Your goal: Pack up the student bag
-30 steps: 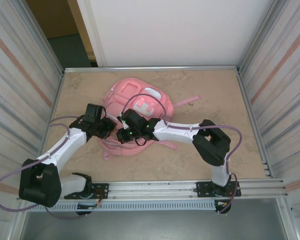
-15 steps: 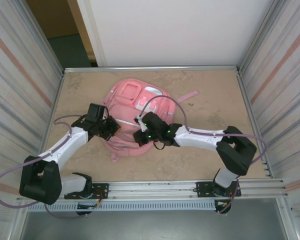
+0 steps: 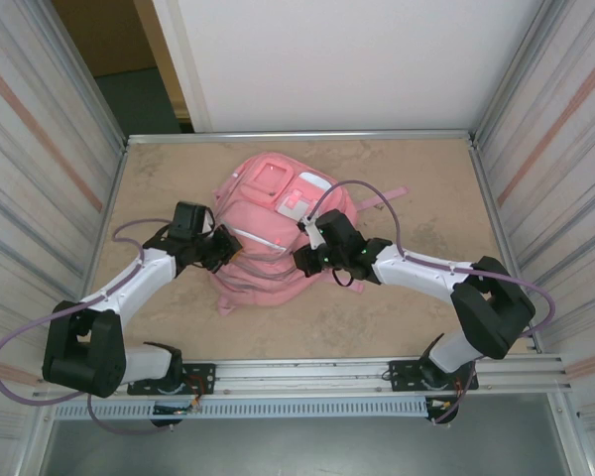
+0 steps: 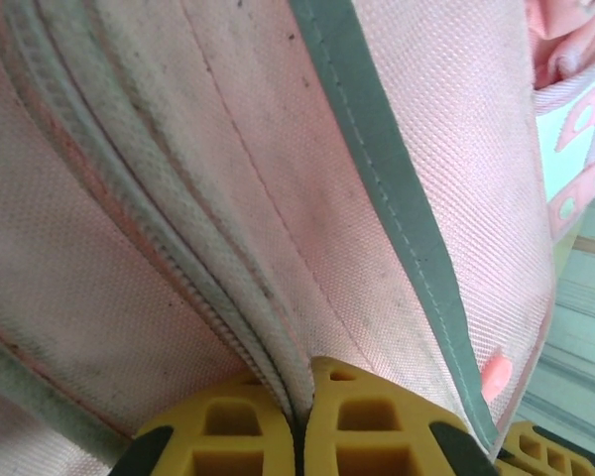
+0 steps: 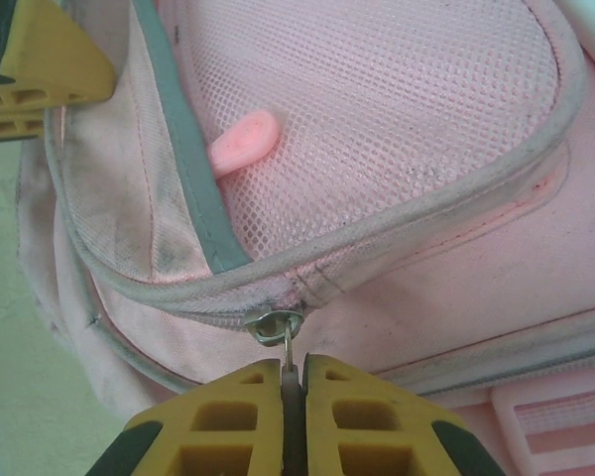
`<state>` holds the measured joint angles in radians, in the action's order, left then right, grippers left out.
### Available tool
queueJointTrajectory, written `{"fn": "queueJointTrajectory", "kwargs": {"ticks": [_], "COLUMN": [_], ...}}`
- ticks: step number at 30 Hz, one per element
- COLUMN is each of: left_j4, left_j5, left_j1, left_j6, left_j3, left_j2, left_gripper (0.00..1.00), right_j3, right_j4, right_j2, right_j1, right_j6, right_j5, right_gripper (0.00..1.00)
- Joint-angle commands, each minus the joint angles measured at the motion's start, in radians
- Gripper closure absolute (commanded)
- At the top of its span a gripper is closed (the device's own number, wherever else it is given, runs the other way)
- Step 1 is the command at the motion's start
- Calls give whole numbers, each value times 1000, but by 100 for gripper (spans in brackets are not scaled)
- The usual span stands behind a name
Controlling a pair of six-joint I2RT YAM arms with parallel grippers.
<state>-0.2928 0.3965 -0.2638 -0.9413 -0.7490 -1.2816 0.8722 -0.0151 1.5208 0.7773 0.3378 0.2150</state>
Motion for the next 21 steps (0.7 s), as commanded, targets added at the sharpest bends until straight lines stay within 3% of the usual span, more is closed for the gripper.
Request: {"fn": "queueJointTrajectory", "kwargs": {"ticks": [1,9,12,15,16,18,21], "left_j4": [27,86,53,43,49,68,79], "left_j5": [-1,34,6,-64,-72,-80,-61], "left_j1": [13,-15,-46,-123,-152,-199,-226], "left_j6": [129,149,138,148,149,165,212], "left_j3": [21,62,36,-2,-16,-41,-86], "left_j2": [28,62,43,12,1,-24,-70], "left_gripper": [100,100,98,98,98,98,99], "right_j3": [24,-12,-41,-84,-97,-119,-145], "right_j4": [-66,-85,-85,-82,-79,-77,-87], "right_j2": [38,-31,-109,-215,-262,-355,-500], "right_j1": [-56,-150,-156,-157,-162,-173,-204], "right_j6": [-65,-81,-94,-102,-102,-106,-115], "right_j5": [-37,-16,0,-48,-68,-99,-191], "right_gripper": [91,86,71,63,52,41,36]}}
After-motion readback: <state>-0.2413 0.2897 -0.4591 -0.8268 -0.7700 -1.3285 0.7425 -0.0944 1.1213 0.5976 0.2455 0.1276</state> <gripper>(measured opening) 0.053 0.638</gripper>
